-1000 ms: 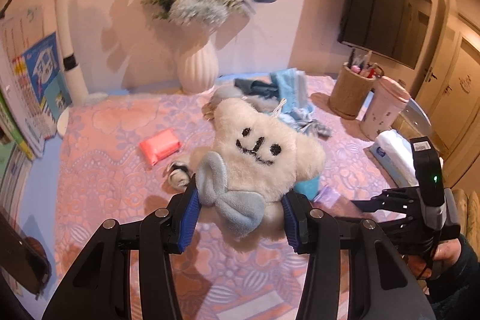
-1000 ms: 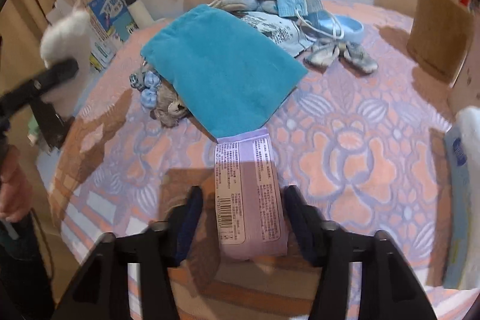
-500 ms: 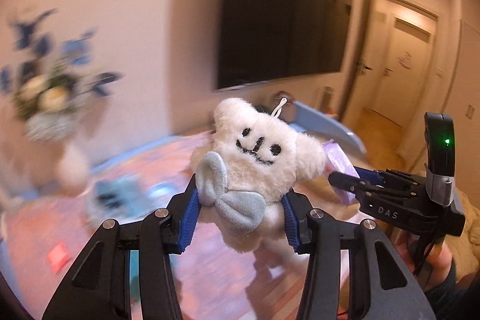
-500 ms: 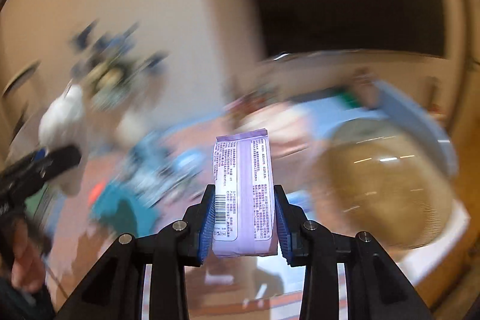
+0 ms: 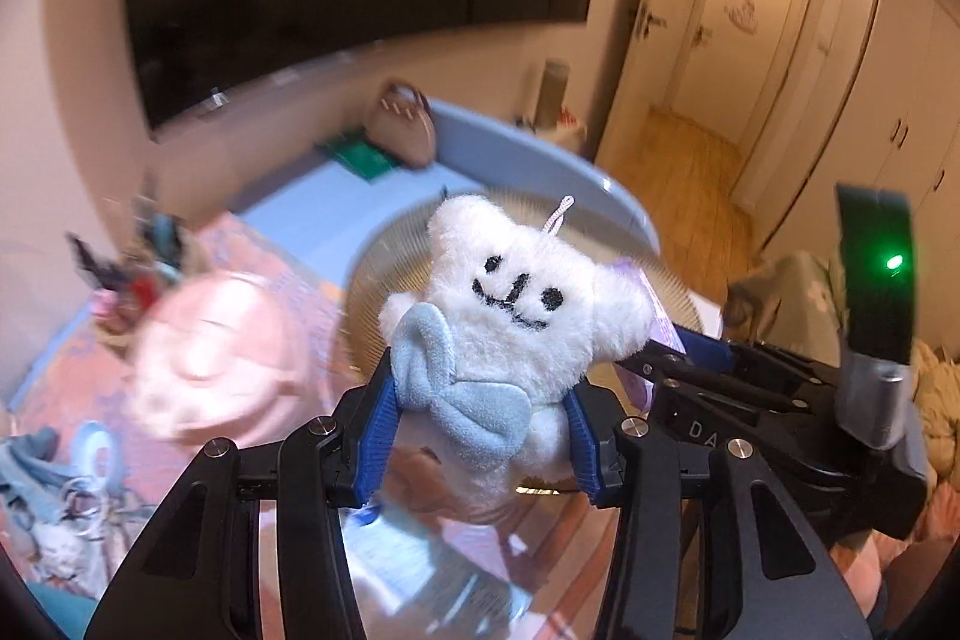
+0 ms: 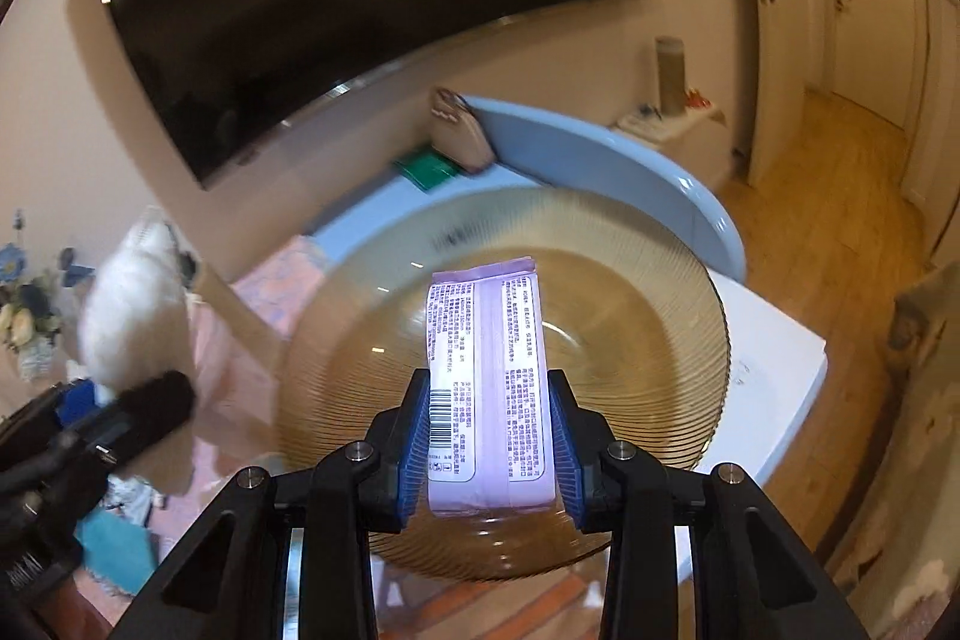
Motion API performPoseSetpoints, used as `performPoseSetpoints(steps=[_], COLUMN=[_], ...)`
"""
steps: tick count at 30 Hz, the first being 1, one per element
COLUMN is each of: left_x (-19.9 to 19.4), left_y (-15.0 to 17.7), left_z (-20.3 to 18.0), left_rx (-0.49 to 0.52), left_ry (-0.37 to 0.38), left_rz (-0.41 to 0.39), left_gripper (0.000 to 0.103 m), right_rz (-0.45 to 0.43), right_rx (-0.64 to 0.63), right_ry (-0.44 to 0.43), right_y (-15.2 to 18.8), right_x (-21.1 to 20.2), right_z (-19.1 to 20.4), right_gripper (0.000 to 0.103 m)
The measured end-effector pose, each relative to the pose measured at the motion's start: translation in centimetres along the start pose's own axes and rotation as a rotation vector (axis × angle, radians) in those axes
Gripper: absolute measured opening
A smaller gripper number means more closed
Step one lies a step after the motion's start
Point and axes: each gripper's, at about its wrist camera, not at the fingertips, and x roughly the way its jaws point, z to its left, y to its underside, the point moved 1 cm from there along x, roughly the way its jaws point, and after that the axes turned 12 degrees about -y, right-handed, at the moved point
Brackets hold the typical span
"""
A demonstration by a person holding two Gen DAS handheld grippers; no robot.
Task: Organize books
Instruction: 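Carry both items to the glass plate and open both tools, then move both open tools back over the desk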
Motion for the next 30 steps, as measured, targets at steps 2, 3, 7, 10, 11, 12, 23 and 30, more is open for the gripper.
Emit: performPoseSetpoints(steps=[2, 3, 7, 10, 11, 12, 23, 30], left_x=[1.3, 2.1, 2.3, 0.8, 0.1, -0.5, -12.6, -23.6], left_y=[0.1, 0.1, -0.3, -0.2, -0.1, 0.0, 4.6, 10.0], left_z=[-0.8, -1.2, -1.8, -1.8, -1.6, -1.3, 7.8, 17.4], left_rx=[0.01, 0.014, 0.013, 0.008, 0.004, 0.001, -0.124, -0.252], left_ry=[0.002, -0.004, 0.001, 0.024, 0.026, 0.027, -0.095, -0.333], left_rz=[0.021, 0.033, 0.032, -0.001, -0.017, -0.029, -0.191, -0.312], left_gripper=[0.05, 0.054, 0.069, 0.07, 0.072, 0.072, 0.072, 0.086], right_rz=[0.018, 0.025, 0.048, 0.032, 0.024, 0.019, 0.002, 0.042], right_rx=[0.02, 0.03, 0.062, 0.066, 0.071, 0.073, -0.066, -0.236], right_ry=[0.001, 0.006, -0.006, 0.01, 0.006, 0.003, -0.115, -0.259], right_y=[0.2, 0.3, 0.4, 0.7, 0.7, 0.8, 3.0, 6.2], right_x=[0.8, 1.1, 1.4, 0.4, -0.1, -0.2, -3.8, -3.9], right_z=[-1.2, -1.6, -3.4, -4.0, -4.1, -4.2, 4.2, 13.7], right_gripper=[0.036, 0.037, 0.04, 0.04, 0.04, 0.04, 0.04, 0.053])
